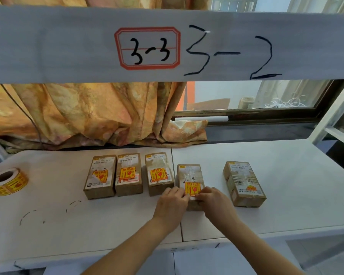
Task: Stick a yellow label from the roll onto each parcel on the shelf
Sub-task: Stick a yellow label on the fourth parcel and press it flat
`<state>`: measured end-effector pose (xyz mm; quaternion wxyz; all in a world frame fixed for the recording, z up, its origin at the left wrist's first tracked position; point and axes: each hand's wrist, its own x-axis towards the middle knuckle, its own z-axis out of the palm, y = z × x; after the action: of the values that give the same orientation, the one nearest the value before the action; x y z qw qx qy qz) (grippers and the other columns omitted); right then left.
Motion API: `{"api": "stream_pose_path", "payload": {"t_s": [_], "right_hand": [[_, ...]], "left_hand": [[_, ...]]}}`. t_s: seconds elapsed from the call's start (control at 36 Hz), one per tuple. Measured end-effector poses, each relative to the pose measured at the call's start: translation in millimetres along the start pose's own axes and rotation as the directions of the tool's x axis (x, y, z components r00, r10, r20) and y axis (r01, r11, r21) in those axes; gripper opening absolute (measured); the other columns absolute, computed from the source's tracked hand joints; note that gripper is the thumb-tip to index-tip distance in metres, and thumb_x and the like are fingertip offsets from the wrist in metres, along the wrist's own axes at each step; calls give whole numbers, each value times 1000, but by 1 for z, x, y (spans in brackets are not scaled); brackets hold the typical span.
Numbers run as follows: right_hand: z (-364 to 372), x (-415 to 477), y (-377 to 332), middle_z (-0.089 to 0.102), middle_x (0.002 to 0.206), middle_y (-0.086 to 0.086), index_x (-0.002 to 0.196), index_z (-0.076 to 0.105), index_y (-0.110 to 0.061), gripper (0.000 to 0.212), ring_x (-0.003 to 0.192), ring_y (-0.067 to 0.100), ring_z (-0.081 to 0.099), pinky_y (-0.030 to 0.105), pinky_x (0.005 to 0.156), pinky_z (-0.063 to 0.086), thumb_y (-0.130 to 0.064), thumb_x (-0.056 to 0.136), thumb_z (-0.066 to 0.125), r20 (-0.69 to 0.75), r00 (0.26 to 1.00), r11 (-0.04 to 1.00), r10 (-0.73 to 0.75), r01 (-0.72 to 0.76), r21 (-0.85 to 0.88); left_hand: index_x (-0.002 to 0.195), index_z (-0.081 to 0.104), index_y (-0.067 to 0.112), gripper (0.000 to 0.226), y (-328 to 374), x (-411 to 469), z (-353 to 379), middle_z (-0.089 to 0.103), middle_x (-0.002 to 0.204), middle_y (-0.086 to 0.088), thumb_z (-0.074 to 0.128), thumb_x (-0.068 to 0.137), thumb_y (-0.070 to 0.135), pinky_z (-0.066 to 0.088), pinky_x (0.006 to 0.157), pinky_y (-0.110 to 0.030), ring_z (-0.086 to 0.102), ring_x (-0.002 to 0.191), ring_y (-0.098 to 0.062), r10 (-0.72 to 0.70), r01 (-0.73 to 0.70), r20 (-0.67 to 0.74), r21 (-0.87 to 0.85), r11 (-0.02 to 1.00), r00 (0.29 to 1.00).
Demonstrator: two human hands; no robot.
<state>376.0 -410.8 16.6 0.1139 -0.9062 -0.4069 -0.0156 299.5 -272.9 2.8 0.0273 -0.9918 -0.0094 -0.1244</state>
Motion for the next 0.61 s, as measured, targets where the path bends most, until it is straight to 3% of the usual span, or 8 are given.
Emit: {"api": "stream_pose_path", "payload": {"t_s": [0.08, 0.25, 0.61], "right_hand": [[1, 16, -2, 66, 108, 2, 102, 70, -18, 25, 96, 22, 59, 35, 74, 55, -6, 84, 58, 3, 999, 999, 47, -47, -10], [0, 42, -3, 65, 109, 5, 106, 67, -14, 30, 97, 25, 60, 34, 78, 52, 0, 83, 53, 22, 994, 993, 111, -110, -37], [2, 54, -9, 65, 101, 9, 101, 66, -8, 22, 89, 27, 63, 33, 71, 50, -4, 88, 49, 26, 991, 987, 130, -127, -102]], "left_hand": [[83, 72, 18, 19, -4, 14, 3, 68, 79, 0, 80, 65, 15, 55, 67, -29, 63, 77, -18, -28, 28, -13, 14, 999, 1000], [77, 70, 16, 18, -8, 34, 6, 67, 75, -2, 81, 62, 11, 53, 61, -29, 60, 72, -18, -74, 74, -21, 13, 997, 997], [69, 69, 15, 17, -15, 51, 8, 67, 67, -2, 81, 59, 10, 51, 55, -27, 60, 66, -18, -60, 59, 25, 23, 998, 998]]}}
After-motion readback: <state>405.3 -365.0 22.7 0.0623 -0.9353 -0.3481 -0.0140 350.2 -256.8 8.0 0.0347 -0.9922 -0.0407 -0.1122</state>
